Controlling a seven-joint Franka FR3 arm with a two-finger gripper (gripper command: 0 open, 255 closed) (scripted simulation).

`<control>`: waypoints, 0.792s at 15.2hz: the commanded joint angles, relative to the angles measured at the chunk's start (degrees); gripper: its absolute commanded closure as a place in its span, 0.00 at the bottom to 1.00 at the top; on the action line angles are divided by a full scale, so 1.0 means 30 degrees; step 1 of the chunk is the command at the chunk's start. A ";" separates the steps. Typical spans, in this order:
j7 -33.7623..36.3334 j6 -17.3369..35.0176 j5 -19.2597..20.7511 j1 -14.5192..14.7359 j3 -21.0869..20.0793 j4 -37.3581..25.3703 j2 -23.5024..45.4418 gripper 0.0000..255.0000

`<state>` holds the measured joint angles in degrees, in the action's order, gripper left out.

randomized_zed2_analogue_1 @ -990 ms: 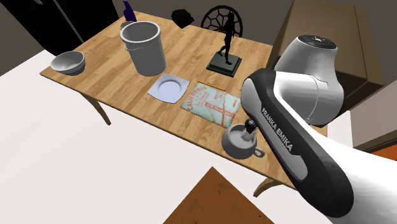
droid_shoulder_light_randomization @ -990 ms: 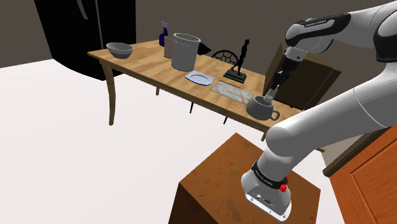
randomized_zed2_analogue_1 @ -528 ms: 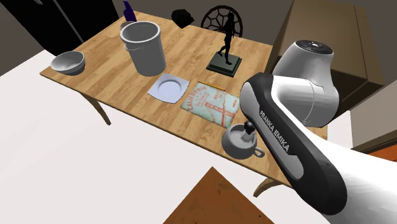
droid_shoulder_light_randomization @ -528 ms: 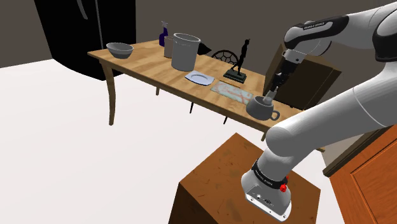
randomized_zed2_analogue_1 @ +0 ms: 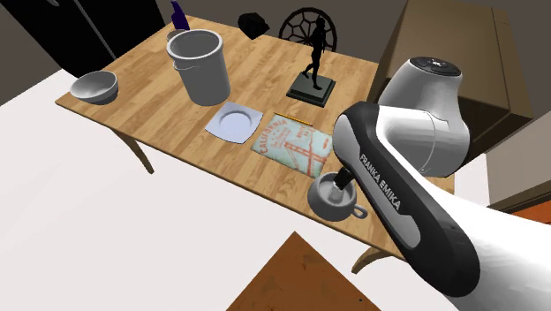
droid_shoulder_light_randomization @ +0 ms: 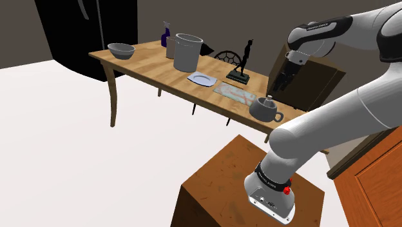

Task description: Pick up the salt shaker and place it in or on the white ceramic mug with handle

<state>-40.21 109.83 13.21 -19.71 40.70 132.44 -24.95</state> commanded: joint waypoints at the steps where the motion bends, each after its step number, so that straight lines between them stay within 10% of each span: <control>1: 0.0013 -0.0666 -0.0029 -0.0004 -0.0148 -0.0545 -0.0131 0.00; 12: -0.0001 -0.2474 -0.0174 0.0044 -0.0499 -0.2184 -0.0312 0.00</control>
